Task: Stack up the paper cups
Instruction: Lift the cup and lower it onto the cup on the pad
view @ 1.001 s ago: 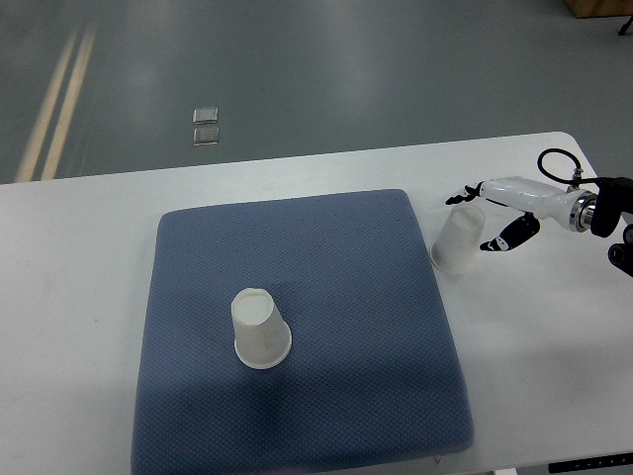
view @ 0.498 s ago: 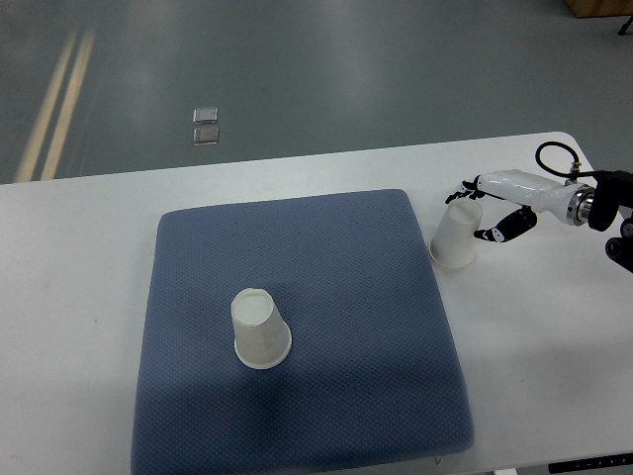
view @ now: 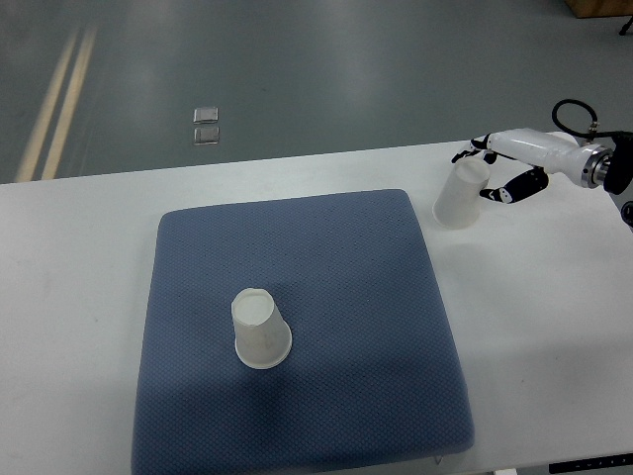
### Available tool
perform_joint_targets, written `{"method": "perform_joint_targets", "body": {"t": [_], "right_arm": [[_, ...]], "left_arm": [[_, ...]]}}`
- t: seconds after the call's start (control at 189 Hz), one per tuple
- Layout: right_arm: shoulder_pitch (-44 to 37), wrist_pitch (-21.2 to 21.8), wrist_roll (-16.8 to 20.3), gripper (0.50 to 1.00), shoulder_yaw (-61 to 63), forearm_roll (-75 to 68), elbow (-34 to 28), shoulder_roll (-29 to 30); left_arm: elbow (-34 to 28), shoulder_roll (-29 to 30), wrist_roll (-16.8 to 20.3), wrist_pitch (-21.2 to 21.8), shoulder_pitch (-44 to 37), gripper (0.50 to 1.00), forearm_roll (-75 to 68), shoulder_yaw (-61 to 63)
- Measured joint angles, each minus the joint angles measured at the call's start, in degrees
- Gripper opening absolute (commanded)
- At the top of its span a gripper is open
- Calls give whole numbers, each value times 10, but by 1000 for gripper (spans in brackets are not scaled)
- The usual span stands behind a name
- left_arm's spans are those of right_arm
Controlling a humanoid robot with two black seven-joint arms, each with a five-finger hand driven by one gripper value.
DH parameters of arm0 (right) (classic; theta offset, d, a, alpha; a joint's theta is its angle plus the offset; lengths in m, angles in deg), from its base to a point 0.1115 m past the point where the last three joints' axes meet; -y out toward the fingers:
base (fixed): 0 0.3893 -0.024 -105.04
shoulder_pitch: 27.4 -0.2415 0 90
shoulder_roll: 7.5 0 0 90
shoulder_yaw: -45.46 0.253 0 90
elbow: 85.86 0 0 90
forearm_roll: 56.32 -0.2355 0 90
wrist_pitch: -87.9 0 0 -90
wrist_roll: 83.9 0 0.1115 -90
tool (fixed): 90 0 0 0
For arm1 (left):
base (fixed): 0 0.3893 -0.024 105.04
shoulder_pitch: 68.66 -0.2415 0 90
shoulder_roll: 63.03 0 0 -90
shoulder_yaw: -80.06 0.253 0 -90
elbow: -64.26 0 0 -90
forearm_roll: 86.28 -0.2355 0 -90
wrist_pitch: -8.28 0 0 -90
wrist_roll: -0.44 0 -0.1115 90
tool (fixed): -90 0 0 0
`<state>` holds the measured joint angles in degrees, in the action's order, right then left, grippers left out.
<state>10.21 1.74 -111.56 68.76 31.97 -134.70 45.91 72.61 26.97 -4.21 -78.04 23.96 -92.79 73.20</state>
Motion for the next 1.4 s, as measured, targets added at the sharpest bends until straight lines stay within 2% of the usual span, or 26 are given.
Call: {"method": "perform_joint_targets", "body": {"t": [0.106, 0.334, 0.498, 0.641, 0.789, 1.044, 1.399], "right_arm": [[-30, 17, -3, 619, 4, -20, -46, -22], [-53, 58, 5, 621, 28, -87, -201, -57], [-71, 77, 13, 625, 31, -90, -264, -42], [-93, 110, 34, 629, 31, -84, -308, 7], [-110, 131, 53, 631, 30, -54, -309, 63], [-118, 172, 57, 639, 26, 33, -308, 138], [-121, 198, 57, 652, 23, 88, -308, 183]], "left_arm": [[0, 0, 0, 0, 0, 1000, 0, 0], [0, 0, 0, 0, 0, 1000, 0, 0], [0, 0, 0, 0, 0, 1000, 0, 0], [0, 0, 0, 0, 0, 1000, 0, 0], [0, 0, 0, 0, 0, 1000, 0, 0], [0, 0, 0, 0, 0, 1000, 0, 0], [0, 0, 0, 0, 0, 1000, 0, 0]]}}
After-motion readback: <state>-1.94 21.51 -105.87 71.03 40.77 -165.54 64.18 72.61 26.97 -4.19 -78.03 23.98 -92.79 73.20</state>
